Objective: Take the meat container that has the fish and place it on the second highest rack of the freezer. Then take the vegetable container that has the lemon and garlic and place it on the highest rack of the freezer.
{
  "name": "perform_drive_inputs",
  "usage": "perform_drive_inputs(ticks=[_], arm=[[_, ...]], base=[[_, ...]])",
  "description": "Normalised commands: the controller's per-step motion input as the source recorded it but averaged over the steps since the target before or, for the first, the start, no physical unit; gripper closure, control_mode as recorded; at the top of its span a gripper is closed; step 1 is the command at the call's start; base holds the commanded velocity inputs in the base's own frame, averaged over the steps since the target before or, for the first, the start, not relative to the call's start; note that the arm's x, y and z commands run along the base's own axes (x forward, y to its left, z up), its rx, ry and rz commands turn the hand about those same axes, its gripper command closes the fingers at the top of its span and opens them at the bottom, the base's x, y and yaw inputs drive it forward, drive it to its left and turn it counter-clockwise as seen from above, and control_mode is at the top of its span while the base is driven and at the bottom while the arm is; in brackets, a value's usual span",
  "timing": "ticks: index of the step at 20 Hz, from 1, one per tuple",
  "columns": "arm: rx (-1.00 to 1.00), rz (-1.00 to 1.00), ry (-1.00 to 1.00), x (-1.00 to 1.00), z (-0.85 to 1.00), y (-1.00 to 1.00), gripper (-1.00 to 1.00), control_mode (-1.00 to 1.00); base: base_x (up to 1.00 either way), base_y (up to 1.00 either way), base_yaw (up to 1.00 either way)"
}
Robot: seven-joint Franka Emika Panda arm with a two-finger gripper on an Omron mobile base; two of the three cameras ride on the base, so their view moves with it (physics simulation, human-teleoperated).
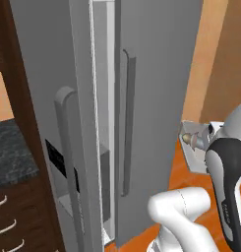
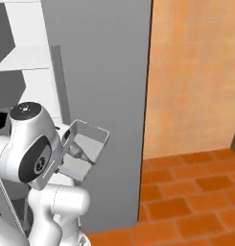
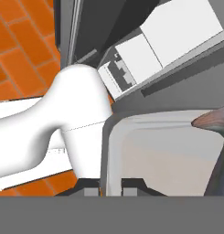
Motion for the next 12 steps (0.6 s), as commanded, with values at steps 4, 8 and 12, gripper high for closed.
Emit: perform_drive_inputs(ticks=[4,8,12], arm=[[0.00,0.00,0.00,0.00,0.00,0.00,1.00,1.00],[0.00,0.00,0.00,0.00,0.00,0.00,1.00,1.00],[0.00,0.00,0.00,0.00,0.00,0.00,1.00,1.00]], base=[[0.43,0.00,0.49],[0.43,0.00,0.45],[0.43,-0.01,0.40]])
